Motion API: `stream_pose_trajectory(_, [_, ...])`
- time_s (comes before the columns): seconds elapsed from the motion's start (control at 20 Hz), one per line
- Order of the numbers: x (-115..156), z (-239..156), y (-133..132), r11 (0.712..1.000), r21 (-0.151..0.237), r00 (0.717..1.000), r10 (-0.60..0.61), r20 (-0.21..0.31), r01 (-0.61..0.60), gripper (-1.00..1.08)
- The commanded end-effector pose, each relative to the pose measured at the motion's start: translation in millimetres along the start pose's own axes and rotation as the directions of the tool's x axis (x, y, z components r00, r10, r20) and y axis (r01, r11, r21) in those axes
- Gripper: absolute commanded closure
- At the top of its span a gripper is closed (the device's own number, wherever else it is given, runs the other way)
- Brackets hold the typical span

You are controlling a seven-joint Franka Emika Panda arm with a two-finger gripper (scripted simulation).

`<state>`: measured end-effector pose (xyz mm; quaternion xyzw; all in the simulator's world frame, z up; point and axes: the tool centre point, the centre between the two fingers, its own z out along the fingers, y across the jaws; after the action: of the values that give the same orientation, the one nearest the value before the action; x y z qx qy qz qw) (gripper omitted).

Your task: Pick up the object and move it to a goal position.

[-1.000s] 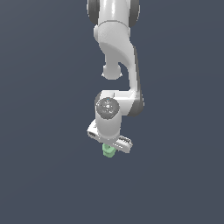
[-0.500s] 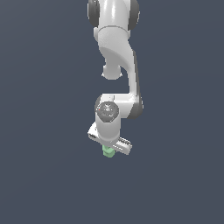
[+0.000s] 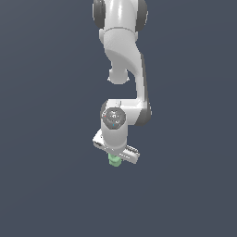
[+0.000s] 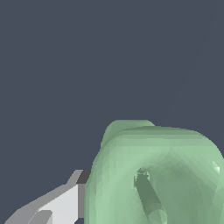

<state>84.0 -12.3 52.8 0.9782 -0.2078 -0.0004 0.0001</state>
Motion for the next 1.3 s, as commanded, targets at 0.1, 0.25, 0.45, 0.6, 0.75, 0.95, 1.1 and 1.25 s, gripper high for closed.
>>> stream_pose_trajectory(0.1, [-1.5,-6.4,-0.7,1.000,0.000,1.000,0.000,-0.001,0.000,1.08])
stream_pose_trajectory(0.25, [-4.4,-16.6,-1.7,1.000,0.000,1.000,0.000,-0.001,0.000,1.08])
stream_pose_trajectory(0.45, [-10.3,-38.1,-3.8,1.000,0.000,1.000,0.000,-0.001,0.000,1.08])
stream_pose_trajectory(0.6, [-16.5,-60.7,-5.9,1.000,0.001,1.000,0.000,0.000,0.000,1.08])
stream_pose_trajectory(0.75, [-24.2,-89.6,-8.8,1.000,0.001,1.000,0.000,0.000,0.000,1.08])
stream_pose_trajectory(0.95, [-36.2,-134.9,-13.3,1.000,0.001,1.000,0.000,0.000,0.000,1.08])
stream_pose_trajectory(1.1, [-45.0,-169.4,-16.8,1.000,0.001,1.000,0.000,0.000,0.000,1.08])
stream_pose_trajectory(1.25, [-53.4,-203.5,-20.1,1.000,0.000,1.000,0.001,-0.001,-0.001,1.08])
